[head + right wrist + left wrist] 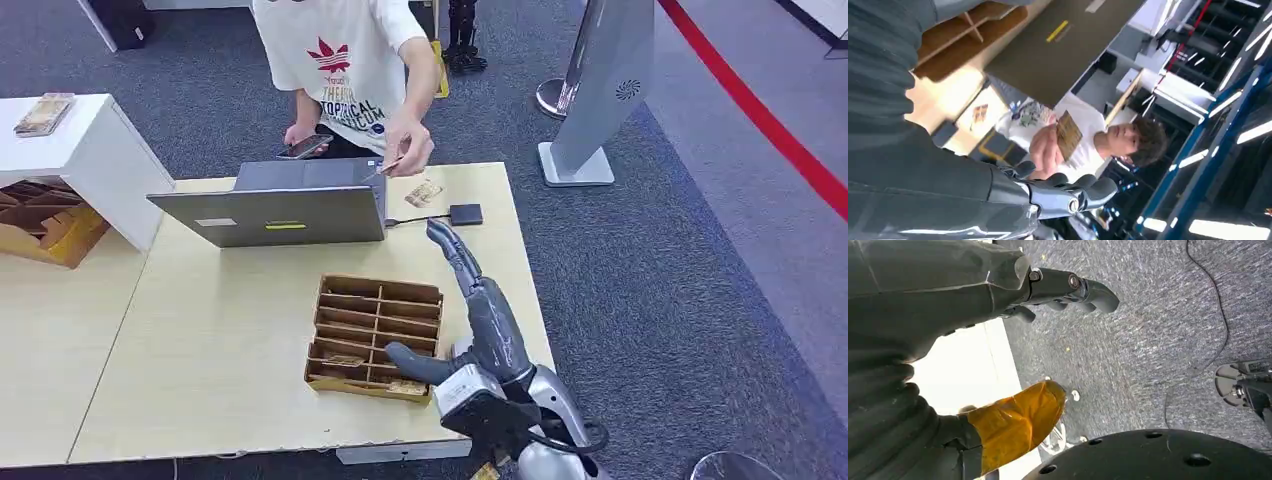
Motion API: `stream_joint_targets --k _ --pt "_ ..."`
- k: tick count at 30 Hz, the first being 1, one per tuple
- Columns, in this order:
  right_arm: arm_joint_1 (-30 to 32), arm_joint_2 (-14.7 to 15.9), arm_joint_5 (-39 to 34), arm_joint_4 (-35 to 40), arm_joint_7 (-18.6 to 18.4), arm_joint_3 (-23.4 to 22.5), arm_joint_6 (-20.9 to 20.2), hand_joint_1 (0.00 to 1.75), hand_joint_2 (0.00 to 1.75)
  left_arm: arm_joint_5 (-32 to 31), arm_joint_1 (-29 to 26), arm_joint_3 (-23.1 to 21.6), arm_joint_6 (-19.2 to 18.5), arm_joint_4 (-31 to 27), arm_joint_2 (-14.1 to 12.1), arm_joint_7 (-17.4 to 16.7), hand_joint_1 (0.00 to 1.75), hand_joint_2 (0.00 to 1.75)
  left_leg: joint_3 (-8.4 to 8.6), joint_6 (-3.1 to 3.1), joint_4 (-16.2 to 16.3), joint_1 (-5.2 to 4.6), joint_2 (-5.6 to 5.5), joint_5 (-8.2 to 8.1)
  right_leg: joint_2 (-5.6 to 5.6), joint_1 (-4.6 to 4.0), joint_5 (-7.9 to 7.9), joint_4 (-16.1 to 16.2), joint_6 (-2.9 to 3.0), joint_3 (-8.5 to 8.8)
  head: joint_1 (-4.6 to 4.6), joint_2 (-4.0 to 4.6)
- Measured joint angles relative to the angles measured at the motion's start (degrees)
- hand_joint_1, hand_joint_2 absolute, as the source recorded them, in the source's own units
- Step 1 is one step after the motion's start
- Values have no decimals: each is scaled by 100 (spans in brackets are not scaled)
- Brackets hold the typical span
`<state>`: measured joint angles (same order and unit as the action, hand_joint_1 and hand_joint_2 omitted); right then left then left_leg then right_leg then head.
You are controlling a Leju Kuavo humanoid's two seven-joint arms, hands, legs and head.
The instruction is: Pass the card to the sensor for recognition and then transmit it.
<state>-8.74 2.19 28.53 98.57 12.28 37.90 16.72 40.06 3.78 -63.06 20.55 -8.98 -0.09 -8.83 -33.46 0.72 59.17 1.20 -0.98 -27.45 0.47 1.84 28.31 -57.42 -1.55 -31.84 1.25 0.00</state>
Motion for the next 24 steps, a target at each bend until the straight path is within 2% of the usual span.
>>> stream_joint_targets --k 5,10,17,23,24 --pt "-218 -116 1299 -191 -262 92 385 0 175 -112 41 -114 -44 0 0 -70 0 175 0 0 0 0 1 0 1 0 0 0 0 0 0 0" --pt "-605 -240 2498 -798 -483 188 879 0 175 -256 81 -297 -101 0 0 -146 0 175 2 3 0 0 1 6 1 0 -3 -2 3 1 2 0" --pt "-1085 -356 3469 -1559 -732 203 1381 0 175 -400 189 -505 -173 0 0 -300 0 175 1 3 0 0 -1 7 0 0 -6 -2 4 0 2 0" --pt "-1446 -457 3951 -2136 -914 203 1523 0 175 -481 275 -662 -223 0 0 -369 0 175 1 3 0 0 -1 7 0 0 -6 -2 4 0 2 0" --pt "-1485 -466 3971 -2211 -929 203 1530 0 175 -487 280 -688 -223 0 0 -372 0 0 1 3 0 0 -1 7 0 0 -6 -2 4 0 0 0"
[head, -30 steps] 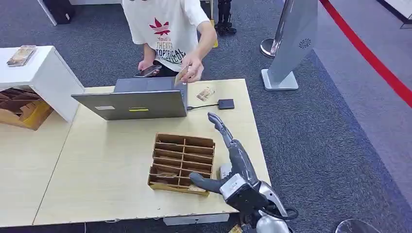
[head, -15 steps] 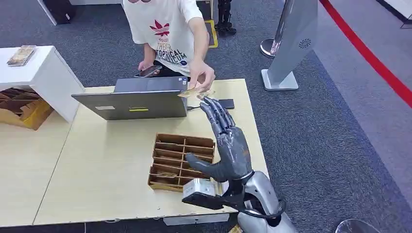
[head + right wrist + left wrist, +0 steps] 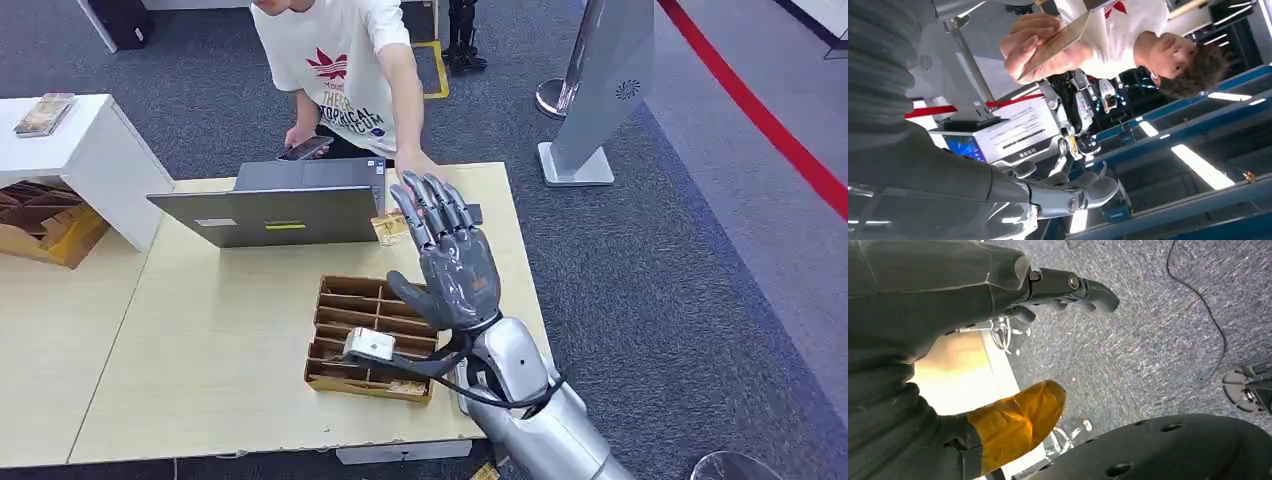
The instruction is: Pass the card to the sensor for recognition and then transmit it.
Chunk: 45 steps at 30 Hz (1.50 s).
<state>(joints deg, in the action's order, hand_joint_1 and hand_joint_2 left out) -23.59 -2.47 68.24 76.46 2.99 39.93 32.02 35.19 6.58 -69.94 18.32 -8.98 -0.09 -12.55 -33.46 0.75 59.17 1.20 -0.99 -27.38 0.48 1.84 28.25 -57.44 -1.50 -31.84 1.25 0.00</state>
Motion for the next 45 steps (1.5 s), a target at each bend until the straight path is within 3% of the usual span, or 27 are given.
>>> stream_joint_targets --k 3,4,5,6,8,9,21,22,26,29,34,38,41,45 --pt "-125 -39 17 -248 -37 -2 -2 0 175 -7 22 -44 0 0 0 0 0 0 0 0 0 0 0 0 0 0 0 0 0 -1 2 0" --pt "-158 -46 17 -340 -37 -2 -2 56 175 -7 32 -50 0 0 0 0 0 0 0 0 0 0 -1 0 -1 0 0 0 0 0 2 0" --pt "-174 -57 17 -407 -41 -4 0 87 175 -7 38 -57 0 0 0 0 0 0 0 0 0 0 -1 0 -1 0 0 0 0 0 0 0" --pt "-183 -65 17 -464 -42 -9 2 154 175 -7 41 -68 0 0 0 0 0 0 0 0 0 0 -1 0 -1 0 0 0 0 0 2 0" --pt "-195 -76 19 -562 -41 -15 17 154 175 -4 52 -81 2 0 0 0 0 0 0 0 0 0 0 0 0 0 0 0 0 -1 2 0" --pt "-198 -76 22 -599 -44 -20 20 166 175 -4 55 -81 2 0 0 0 0 0 0 0 0 0 0 0 0 0 0 0 0 0 0 0" --pt "-200 -76 33 -844 -65 -125 35 162 175 61 57 -87 37 0 0 18 0 0 0 0 0 0 0 0 0 0 0 0 0 -1 2 0" --pt "-199 -76 33 -851 -74 -131 33 169 175 63 57 -87 48 0 0 20 0 0 0 0 0 0 0 0 0 0 0 0 0 -1 0 0" --pt "-186 -76 13 -875 -87 -181 26 169 175 101 57 -87 98 0 0 42 0 0 -1 0 0 0 0 0 0 0 0 0 0 -2 2 0" --pt "-168 -76 13 -877 -101 -208 26 161 175 109 57 -87 109 0 0 70 0 0 -1 0 0 0 0 0 0 0 0 0 0 -2 2 0" --pt "-125 -76 -15 -879 -100 -282 22 175 175 146 56 -90 140 0 0 81 0 0 -1 0 0 0 0 0 0 0 0 0 0 -3 0 0" --pt "-33 -76 -147 -870 -85 -361 17 175 175 203 56 -90 199 2 0 90 0 0 -1 0 0 0 0 0 0 0 0 0 0 -3 2 0" --pt "121 -98 -667 -740 82 -481 -78 175 175 304 46 -90 247 22 2 133 0 0 -2 0 0 0 0 0 0 0 0 0 0 -3 0 0" --pt "518 -210 -2315 -185 361 -719 -646 175 175 545 -19 -87 356 39 7 249 0 0 -3 0 0 0 -1 -1 -1 0 2 0 0 -6 0 0"
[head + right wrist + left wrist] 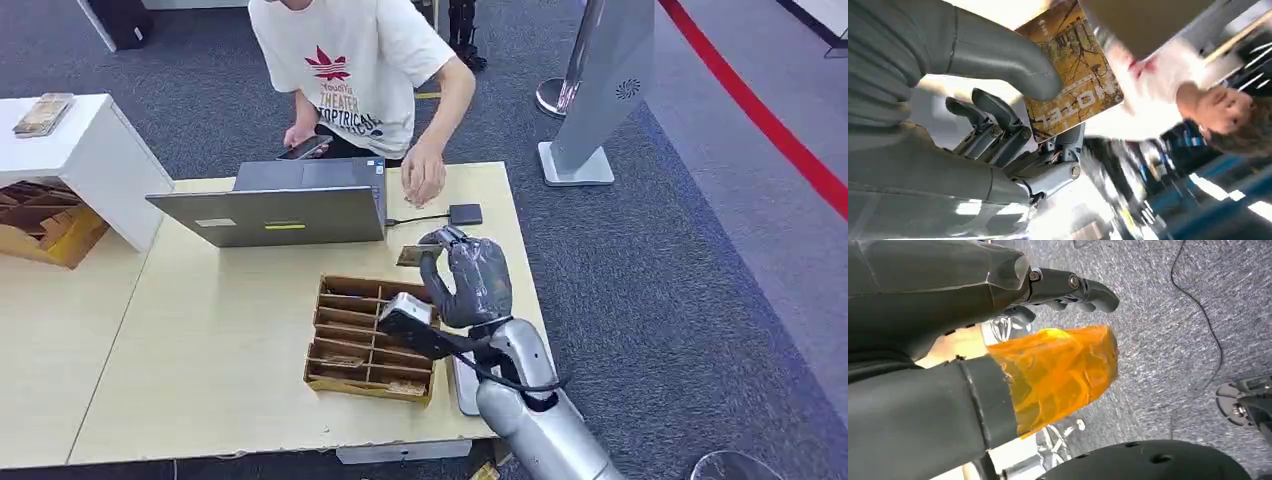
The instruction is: Pass the card to the sensor for recognition and then transmit it.
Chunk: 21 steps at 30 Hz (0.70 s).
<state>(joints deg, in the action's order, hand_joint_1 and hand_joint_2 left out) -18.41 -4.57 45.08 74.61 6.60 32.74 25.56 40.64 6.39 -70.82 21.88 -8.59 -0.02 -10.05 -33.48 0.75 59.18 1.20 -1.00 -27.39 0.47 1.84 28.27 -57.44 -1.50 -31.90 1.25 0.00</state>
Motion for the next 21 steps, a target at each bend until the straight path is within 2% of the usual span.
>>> stream_joint_targets --k 2,4,8,14,21 --pt "291 -90 -1611 564 72 -216 -492 175 175 197 -62 18 66 24 4 70 0 0 -3 1 0 0 0 -2 0 0 2 0 -2 -3 7 0" --pt "514 -102 -2659 979 98 -421 -727 175 175 308 -108 48 90 44 15 87 0 0 -6 1 0 0 0 -2 0 0 3 0 -2 -5 2 0" --pt "943 -102 -3505 1624 74 -797 -1028 175 175 474 -151 79 127 55 22 140 0 0 -6 1 0 0 0 -3 0 1 3 2 -3 -4 0 0" --pt "1535 18 -3450 2132 -90 -1224 -1088 175 175 666 -202 184 133 90 44 190 0 0 -5 1 0 0 1 -3 1 1 2 2 -3 -5 2 0" --pt "2027 335 -2627 2344 -542 -1599 -1315 175 175 858 -228 251 122 136 50 262 0 0 -5 0 0 0 1 -3 0 1 2 2 -3 -5 2 0"
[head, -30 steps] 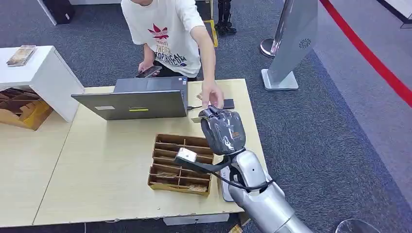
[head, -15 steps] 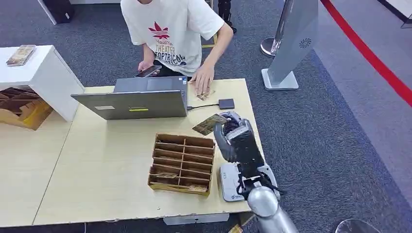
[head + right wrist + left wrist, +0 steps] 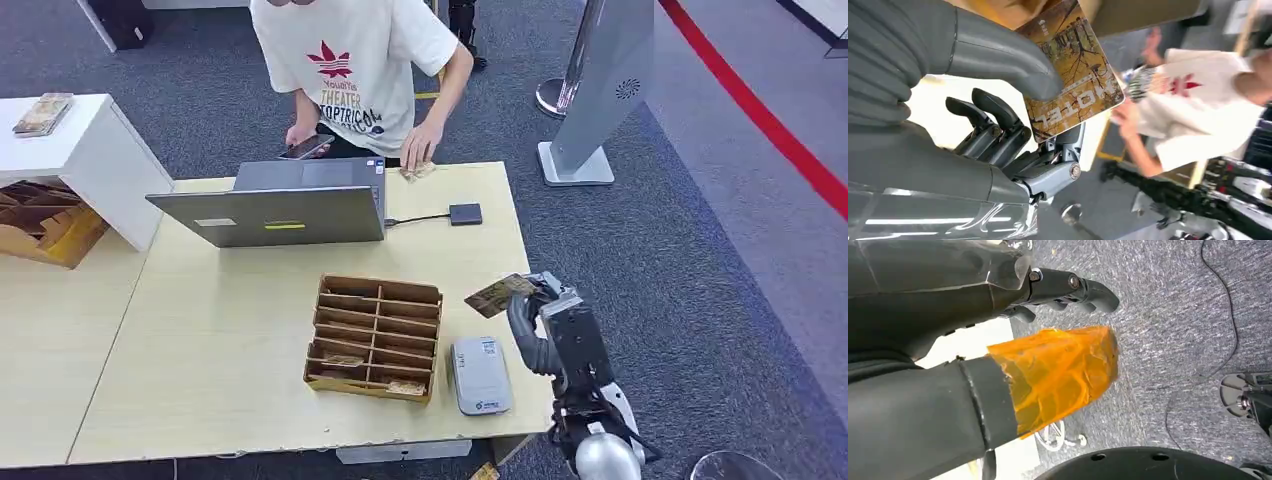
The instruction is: Pass the card to the sensor for recognition and then transmit it.
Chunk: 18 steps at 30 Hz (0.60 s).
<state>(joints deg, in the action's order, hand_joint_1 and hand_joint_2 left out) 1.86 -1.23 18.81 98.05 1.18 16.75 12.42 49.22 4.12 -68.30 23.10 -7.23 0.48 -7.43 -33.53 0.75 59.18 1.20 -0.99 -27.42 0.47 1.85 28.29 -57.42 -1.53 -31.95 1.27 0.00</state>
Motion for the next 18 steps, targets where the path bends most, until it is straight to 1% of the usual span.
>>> stream_joint_targets --k 7,12,15,18 --pt "214 136 374 52 -177 -177 -168 175 175 101 0 2 -13 15 0 33 0 0 0 0 0 0 1 0 1 0 0 0 0 1 0 0" --pt "230 151 595 0 -293 -197 -179 175 175 136 1 2 -13 42 7 37 0 0 0 0 0 0 1 0 1 0 0 0 0 1 0 0" --pt "212 153 691 -126 -398 -197 -284 175 175 136 1 2 -15 46 7 37 0 0 0 0 0 0 1 0 1 0 0 0 0 1 0 0" --pt "192 158 713 -242 -433 -197 -297 175 175 134 1 2 -33 46 7 37 0 0 0 0 0 0 1 0 0 0 0 0 0 1 0 0"
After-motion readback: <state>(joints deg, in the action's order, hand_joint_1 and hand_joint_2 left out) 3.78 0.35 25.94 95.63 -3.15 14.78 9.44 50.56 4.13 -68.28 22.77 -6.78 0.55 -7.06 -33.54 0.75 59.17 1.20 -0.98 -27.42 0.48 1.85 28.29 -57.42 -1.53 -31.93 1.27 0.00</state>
